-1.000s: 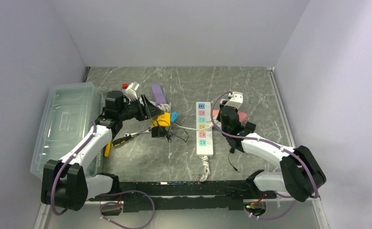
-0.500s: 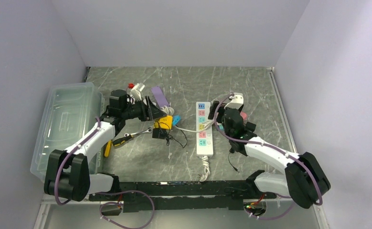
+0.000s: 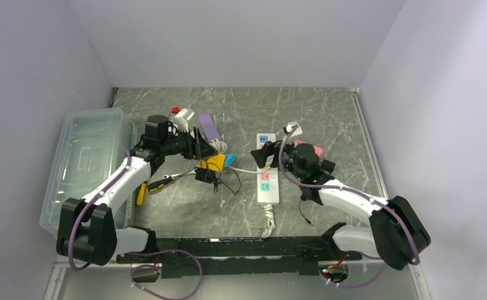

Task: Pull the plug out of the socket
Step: Place the plug at the center of the board, then remove the plug from the socket.

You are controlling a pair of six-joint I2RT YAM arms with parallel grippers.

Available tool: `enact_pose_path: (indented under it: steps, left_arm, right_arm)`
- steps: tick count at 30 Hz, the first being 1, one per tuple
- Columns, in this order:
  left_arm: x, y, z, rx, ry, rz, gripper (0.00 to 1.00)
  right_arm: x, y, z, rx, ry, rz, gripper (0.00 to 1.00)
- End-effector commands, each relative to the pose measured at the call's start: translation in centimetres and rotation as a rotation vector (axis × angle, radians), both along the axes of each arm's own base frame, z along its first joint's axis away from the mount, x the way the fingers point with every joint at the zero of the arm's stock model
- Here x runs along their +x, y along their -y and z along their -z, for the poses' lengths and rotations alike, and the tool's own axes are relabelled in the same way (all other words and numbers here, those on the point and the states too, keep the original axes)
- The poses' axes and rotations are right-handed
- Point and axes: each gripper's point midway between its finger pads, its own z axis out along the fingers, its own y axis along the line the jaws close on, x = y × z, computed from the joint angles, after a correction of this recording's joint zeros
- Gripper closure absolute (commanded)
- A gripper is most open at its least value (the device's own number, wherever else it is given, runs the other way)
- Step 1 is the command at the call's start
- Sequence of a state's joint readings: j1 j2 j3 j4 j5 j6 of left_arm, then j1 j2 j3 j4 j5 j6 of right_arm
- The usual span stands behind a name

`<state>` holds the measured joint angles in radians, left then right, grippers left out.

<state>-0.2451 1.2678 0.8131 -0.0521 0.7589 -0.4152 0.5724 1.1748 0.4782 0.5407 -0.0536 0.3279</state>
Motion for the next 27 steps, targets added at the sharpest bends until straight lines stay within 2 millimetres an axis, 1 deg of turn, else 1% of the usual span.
enact_pose_path:
  steps: [1, 5, 9, 13, 20, 27]
  left_arm:
    - [0.3, 1.0, -4.1, -0.014, 0.156, 0.038, 1.0]
    - [-0.2, 2.0, -3.4, -0.001, 0.141, 0.072, 1.0]
    - [-0.6, 2.7, -2.9, 0.011, 0.131, 0.095, 1.0]
    - [-0.8, 2.9, -2.9, 0.019, 0.134, 0.104, 1.0]
    - [-0.6, 2.8, -3.1, 0.025, 0.147, 0.087, 1.0]
    - [0.3, 1.4, -3.2, 0.071, 0.172, -0.018, 1.0]
  right_arm:
    - [0.3, -2.7, -1.2, 0.106, -0.047, -0.086, 0.08]
    - [-0.1, -4.5, -0.7, 0.155, -0.106, -0.159, 0.11]
    - [0.0, -5.0, 0.0, 0.165, -0.144, -0.167, 0.12]
    - [0.2, -5.8, 0.8, 0.14, -0.18, -0.185, 0.13]
    - [-0.3, -7.6, 1.8, 0.102, -0.217, -0.253, 0.13]
    - [-0.9, -9.3, 3.2, 0.04, -0.255, -0.318, 0.13]
